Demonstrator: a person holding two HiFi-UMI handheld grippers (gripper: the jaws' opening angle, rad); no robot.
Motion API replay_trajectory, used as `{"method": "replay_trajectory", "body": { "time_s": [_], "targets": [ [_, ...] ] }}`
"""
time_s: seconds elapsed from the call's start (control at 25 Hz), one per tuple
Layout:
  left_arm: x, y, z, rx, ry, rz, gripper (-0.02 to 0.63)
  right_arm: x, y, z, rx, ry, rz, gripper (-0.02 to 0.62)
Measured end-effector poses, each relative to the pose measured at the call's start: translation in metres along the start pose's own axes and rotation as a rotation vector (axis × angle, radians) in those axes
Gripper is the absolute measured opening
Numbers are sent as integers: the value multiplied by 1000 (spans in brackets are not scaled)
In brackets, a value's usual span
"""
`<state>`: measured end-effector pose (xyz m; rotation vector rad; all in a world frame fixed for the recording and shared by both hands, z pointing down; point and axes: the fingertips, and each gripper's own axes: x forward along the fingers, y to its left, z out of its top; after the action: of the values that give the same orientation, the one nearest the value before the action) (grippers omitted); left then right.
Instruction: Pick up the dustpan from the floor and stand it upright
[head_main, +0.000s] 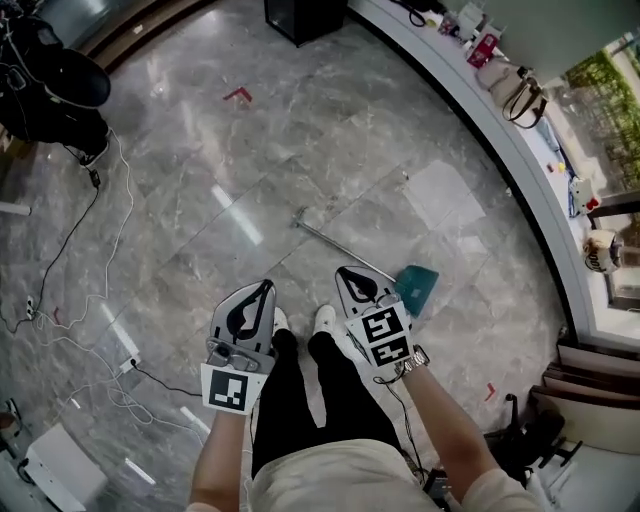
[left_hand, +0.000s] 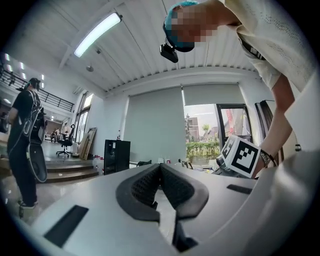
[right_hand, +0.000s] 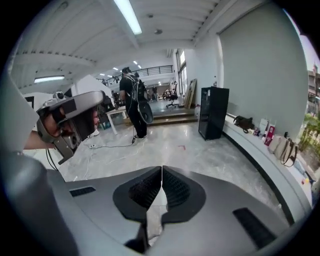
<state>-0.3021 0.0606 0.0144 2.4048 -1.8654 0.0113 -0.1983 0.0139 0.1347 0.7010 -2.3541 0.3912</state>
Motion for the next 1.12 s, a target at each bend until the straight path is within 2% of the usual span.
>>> {"method": "replay_trajectory", "body": {
  "time_s": [0.12,0.28,0.4,0.6,0.64,0.68,0.72,0.8,0.92,1.12],
  "targets": [
    [31,34,-49,-26,20,3,11,64,-9,-17,2,59,55,18],
    [69,76,-139,-82,85,-14,11,158,-28,-66,8,196,59,18],
    [90,97,-207,-62,123,-63,11,234,-41,-120,46,274,76,18],
    [105,111,-326,-28,145,-132,11,347,-61,-228,20,386,102,21],
    [107,116,-353,-15,146,-138,11,371,-62,-252,20,408,113,27],
    [110,122,-383,-1,149,-139,11,396,-64,-276,12,432,127,70],
    [113,127,-413,13,154,-139,11,421,-64,-301,-5,457,141,97],
    [122,136,-471,31,157,-138,11,469,-68,-351,-62,507,168,100],
    [138,144,-549,13,153,-149,11,532,-81,-412,-151,555,200,100],
    [163,155,-653,19,132,-183,11,621,-119,-481,-270,604,199,100]
  ]
}}
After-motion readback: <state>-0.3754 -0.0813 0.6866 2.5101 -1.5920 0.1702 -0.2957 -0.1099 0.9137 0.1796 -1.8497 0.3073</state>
